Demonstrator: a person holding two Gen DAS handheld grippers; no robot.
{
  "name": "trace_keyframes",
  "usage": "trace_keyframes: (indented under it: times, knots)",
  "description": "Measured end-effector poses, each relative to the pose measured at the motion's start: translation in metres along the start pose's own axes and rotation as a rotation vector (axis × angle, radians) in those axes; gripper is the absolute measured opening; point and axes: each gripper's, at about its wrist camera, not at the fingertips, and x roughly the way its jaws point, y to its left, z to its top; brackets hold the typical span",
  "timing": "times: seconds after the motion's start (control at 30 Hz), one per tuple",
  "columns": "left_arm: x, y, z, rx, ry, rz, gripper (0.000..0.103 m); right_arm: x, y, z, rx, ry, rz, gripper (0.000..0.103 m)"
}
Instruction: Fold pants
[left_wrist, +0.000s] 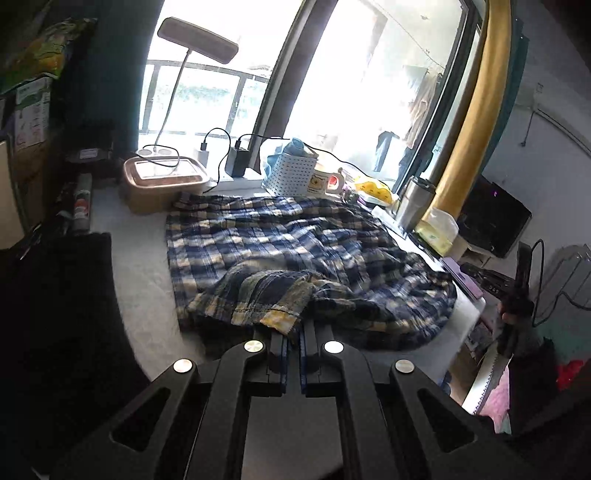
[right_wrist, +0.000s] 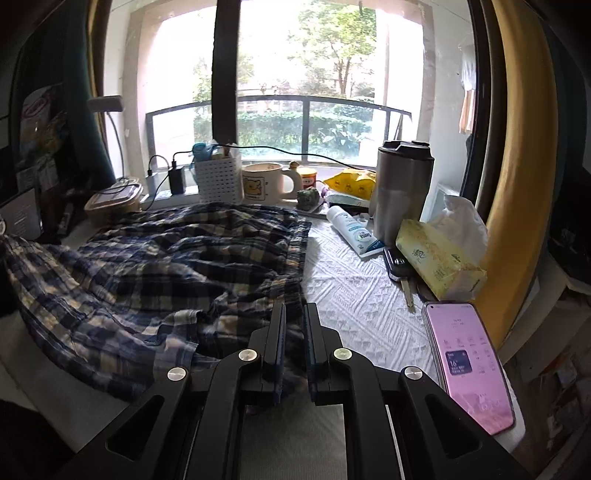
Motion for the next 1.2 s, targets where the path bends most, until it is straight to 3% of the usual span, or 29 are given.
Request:
trace_keyframes:
  times: [0.27, 0.47, 0.5, 0.53, 0.57, 0.6, 0.7, 0.77, 0.83, 0.87, 0.9, 0.93, 1.0, 1.1, 1.17, 1.2]
  knots:
    - [-0.014, -0.009, -0.03, -0.031, 0.052, -0.012, 0.002, -0.02, -0.002, -0.019, -0.012, 0.037, 0.018, 0.008]
    - [0.012, -0.003, -0.055, -0.035, 0.121, 0.061, 0.002, 0.0, -0.004, -0.022, -0.002, 0.076, 0.045, 0.012]
    - [0.017, -0.003, -0.058, -0.028, 0.131, 0.074, 0.002, 0.006, -0.003, -0.022, 0.002, 0.084, 0.049, 0.029]
    - [0.02, -0.002, -0.061, -0.023, 0.139, 0.08, 0.002, 0.013, -0.003, -0.023, 0.007, 0.094, 0.053, 0.068]
    - [0.023, -0.002, -0.064, -0.016, 0.146, 0.089, 0.002, 0.016, -0.003, -0.024, 0.013, 0.093, 0.063, 0.086]
    - [0.025, -0.001, -0.067, -0.01, 0.15, 0.097, 0.002, 0.019, -0.002, -0.024, 0.016, 0.084, 0.082, 0.093]
    - [0.03, 0.003, -0.075, -0.003, 0.168, 0.095, 0.002, 0.029, 0.002, -0.024, -0.001, 0.075, 0.056, 0.092]
    - [0.033, 0.003, -0.08, 0.011, 0.182, 0.104, 0.003, 0.034, 0.002, -0.023, -0.009, 0.071, 0.039, 0.084]
    - [0.036, 0.006, -0.085, 0.01, 0.193, 0.106, 0.003, 0.04, 0.001, -0.02, -0.021, 0.08, 0.028, 0.059]
    - [0.037, 0.007, -0.086, 0.006, 0.197, 0.106, 0.003, 0.043, 0.001, -0.019, -0.029, 0.082, 0.024, 0.053]
    - [0.038, 0.009, -0.087, 0.002, 0.197, 0.103, 0.003, 0.046, 0.001, -0.019, -0.034, 0.088, 0.028, 0.04]
    - [0.039, 0.01, -0.088, 0.0, 0.199, 0.1, 0.003, 0.05, 0.0, -0.019, -0.04, 0.097, 0.034, 0.036]
    - [0.043, 0.011, -0.089, 0.005, 0.203, 0.104, 0.004, 0.057, 0.0, -0.022, -0.047, 0.12, 0.044, 0.035]
    - [0.05, 0.011, -0.091, 0.01, 0.207, 0.099, 0.017, 0.062, 0.001, -0.029, -0.058, 0.136, 0.02, 0.034]
    - [0.052, 0.01, -0.091, 0.008, 0.19, 0.092, 0.019, 0.06, -0.001, -0.033, -0.044, 0.139, 0.008, 0.03]
    - [0.053, 0.01, -0.091, 0.01, 0.181, 0.095, 0.019, 0.057, -0.005, -0.035, -0.028, 0.135, 0.009, 0.02]
